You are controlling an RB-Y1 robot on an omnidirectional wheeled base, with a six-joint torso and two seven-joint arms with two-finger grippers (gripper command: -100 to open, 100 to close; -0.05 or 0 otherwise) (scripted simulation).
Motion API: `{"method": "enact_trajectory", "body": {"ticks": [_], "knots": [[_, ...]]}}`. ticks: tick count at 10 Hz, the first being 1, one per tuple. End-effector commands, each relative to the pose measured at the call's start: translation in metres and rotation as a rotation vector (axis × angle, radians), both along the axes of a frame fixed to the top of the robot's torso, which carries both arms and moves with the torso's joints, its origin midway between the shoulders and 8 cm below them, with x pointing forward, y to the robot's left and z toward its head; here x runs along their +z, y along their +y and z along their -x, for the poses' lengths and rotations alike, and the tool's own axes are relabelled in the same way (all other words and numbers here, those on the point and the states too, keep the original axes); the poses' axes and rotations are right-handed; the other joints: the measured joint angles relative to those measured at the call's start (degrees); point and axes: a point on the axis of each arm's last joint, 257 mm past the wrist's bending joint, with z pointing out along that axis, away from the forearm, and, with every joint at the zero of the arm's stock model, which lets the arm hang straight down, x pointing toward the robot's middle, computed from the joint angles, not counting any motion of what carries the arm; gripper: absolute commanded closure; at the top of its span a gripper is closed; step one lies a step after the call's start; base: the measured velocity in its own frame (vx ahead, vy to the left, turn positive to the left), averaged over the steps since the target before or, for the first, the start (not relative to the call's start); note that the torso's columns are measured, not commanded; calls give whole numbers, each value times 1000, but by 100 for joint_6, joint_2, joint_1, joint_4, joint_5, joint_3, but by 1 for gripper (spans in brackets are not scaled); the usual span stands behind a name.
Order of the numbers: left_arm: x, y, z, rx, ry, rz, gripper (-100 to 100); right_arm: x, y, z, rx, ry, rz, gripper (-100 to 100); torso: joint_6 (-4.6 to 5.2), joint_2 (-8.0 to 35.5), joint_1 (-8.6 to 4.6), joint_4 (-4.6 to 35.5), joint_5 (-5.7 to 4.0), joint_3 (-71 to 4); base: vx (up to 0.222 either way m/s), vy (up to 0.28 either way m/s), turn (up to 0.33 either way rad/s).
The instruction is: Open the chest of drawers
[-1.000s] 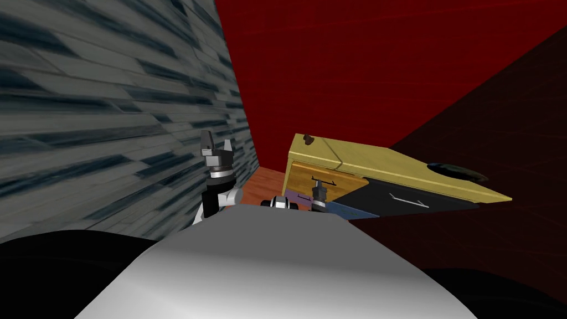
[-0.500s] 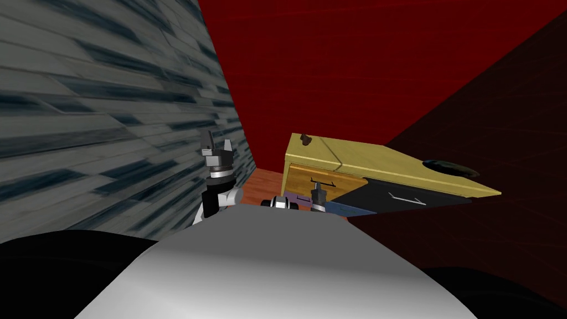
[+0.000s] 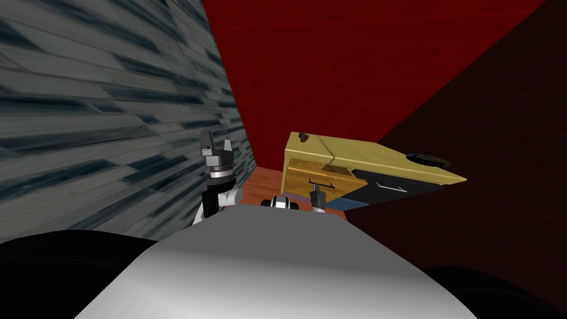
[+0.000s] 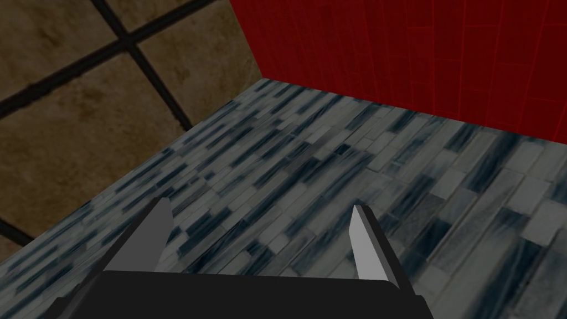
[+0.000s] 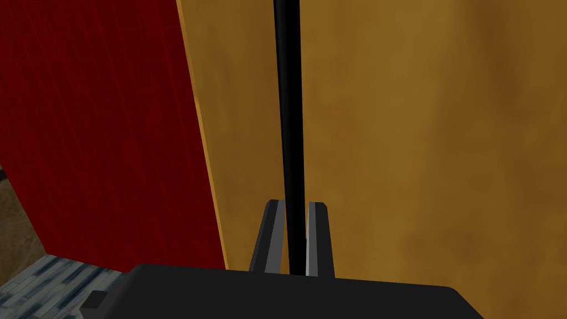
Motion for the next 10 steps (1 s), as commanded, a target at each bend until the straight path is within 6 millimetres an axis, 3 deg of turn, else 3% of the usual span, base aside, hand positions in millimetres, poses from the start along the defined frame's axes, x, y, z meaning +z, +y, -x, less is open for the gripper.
{"method": "enact_trajectory", "body": {"ticks": [1,4,5,6,8,10], "knots": [[0,0,0,0,0,0,0,-1,5,4,10,7,-1,100,1,17,4,-1,-1,7,-180,25,-29],[0,0,0,0,0,0,0,3,3,6,5,-2,2,100,-17,35,31,-2,-5,27,-157,35,-22],[0,0,0,0,0,0,0,-10,-12,0,22,4,-25,-100,-13,1,19,1,3,1,-186,74,323],[0,0,0,0,0,0,0,-27,-16,2,25,41,-26,-100,-9,31,25,7,7,13,-232,82,457],[0,0,0,0,0,0,0,-53,-25,8,16,100,-39,-100,11,31,-28,9,-5,19,-79,11,93],[0,0,0,0,0,0,0,-62,-50,-1,23,104,-60,-100,1,45,-8,9,-2,21,-184,65,372]]}}
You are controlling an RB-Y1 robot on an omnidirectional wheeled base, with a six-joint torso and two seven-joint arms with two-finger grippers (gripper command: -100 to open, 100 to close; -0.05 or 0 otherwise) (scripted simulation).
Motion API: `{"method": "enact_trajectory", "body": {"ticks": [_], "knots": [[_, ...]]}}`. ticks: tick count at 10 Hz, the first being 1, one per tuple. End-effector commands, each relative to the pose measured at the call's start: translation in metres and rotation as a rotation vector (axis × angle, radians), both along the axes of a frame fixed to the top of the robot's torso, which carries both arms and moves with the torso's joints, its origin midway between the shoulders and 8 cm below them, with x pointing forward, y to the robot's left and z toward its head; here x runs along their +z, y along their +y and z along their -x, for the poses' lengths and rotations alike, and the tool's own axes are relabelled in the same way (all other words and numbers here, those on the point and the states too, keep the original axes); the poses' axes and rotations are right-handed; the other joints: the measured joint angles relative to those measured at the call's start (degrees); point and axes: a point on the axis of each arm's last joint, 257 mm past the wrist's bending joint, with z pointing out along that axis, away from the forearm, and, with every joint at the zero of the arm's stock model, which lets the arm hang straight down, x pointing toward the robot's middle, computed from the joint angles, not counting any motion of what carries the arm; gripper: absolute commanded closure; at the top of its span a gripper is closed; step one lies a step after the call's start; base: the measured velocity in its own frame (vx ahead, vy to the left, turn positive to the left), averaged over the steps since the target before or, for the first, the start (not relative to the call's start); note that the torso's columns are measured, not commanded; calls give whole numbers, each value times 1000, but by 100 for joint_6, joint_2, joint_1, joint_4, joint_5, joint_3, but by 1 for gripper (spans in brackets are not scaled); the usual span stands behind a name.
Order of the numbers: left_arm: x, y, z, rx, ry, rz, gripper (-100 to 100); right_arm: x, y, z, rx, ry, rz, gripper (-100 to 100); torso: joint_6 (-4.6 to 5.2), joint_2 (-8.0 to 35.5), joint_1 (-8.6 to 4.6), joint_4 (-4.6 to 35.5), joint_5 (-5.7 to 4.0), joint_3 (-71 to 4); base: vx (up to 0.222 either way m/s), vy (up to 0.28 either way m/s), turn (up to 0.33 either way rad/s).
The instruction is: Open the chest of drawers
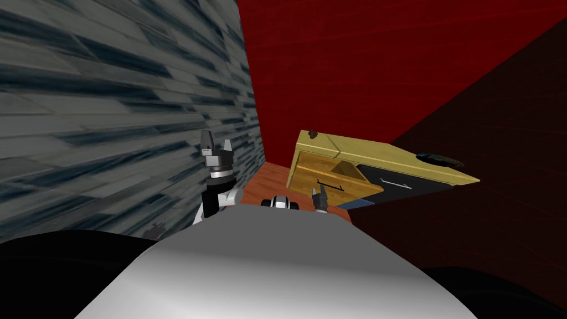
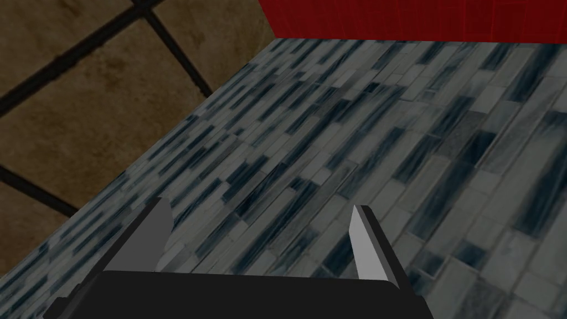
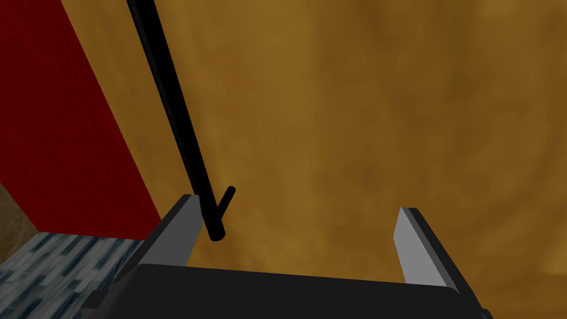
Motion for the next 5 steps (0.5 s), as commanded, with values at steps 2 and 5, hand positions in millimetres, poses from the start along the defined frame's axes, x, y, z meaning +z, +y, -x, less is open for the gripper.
{"method": "enact_trajectory", "body": {"ticks": [2,5], "knots": [[0,0,0,0,0,0,0,-43,-32,7,-21,88,-25,-100,10,-8,1,1,3,2,-69,36,94],[0,0,0,0,0,0,0,-66,-72,4,-41,127,-21,-100,-3,19,14,5,4,11,-115,54,291]]}}
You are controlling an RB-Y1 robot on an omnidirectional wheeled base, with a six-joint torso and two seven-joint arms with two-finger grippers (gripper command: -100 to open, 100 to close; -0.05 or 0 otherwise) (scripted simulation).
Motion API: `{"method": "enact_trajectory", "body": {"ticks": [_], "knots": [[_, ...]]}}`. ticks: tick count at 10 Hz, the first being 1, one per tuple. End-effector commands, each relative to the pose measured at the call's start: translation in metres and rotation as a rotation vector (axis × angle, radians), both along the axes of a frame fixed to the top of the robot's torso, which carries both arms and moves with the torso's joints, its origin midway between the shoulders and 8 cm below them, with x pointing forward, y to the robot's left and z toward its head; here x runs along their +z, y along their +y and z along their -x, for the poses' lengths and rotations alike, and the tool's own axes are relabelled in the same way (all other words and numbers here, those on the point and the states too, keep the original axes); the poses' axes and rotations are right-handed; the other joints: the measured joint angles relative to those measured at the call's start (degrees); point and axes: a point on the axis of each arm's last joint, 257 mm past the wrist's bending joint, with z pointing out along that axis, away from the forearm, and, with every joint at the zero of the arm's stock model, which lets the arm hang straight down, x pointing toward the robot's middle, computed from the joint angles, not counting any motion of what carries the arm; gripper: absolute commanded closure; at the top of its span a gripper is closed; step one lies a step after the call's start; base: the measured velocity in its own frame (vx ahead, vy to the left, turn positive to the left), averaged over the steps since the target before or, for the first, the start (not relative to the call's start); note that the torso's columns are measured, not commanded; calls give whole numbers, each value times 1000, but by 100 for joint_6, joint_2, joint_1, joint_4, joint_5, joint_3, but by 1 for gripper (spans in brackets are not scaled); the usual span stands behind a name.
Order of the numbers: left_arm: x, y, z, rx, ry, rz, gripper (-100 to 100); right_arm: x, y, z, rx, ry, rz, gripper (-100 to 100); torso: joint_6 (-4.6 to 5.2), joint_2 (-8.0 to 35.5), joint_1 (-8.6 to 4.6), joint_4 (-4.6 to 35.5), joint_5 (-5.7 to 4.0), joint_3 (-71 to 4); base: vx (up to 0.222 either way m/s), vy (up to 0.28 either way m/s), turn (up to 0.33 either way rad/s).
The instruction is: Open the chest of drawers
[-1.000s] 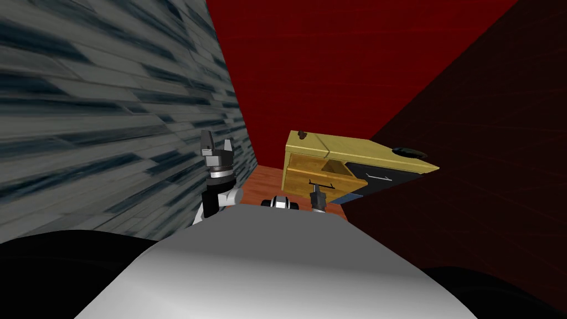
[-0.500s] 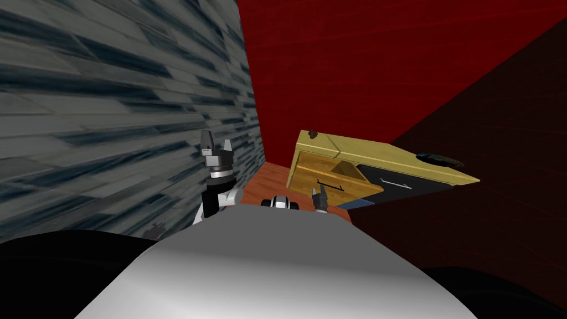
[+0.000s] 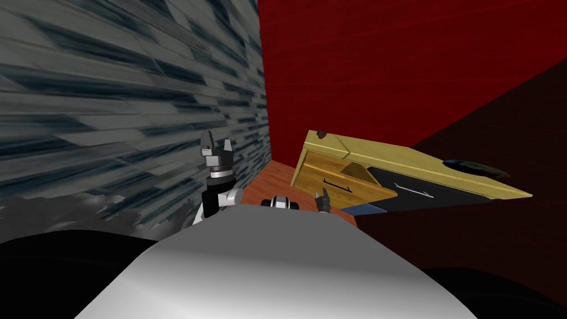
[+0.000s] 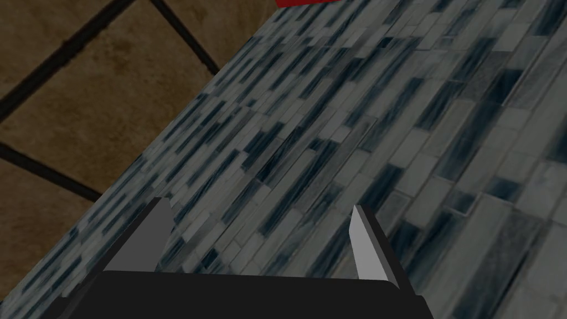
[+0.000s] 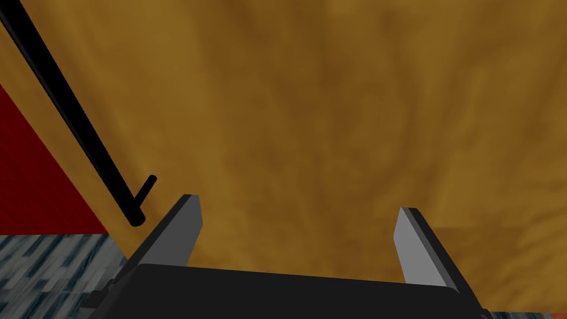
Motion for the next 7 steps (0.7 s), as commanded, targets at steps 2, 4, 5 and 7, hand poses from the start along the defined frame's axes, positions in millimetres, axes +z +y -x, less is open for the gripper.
{"method": "enact_trajectory", "body": {"ticks": [2,4,5,7], "knots": [[0,0,0,0,0,0,0,-41,-45,14,-49,99,-2,-100,16,-21,-20,-3,-2,-7,-61,42,29],[0,0,0,0,0,0,0,-35,-84,1,-73,81,-3,-100,2,-20,4,-5,2,-12,-129,93,231],[0,0,0,0,0,0,0,-42,-96,5,-92,102,-8,-100,14,-26,-24,-4,-1,-10,-8,-29,94],[0,0,0,1,1,0,0,-63,-112,19,-125,153,1,-100,10,-46,-35,-12,-11,-25,-5,-16,63]]}}
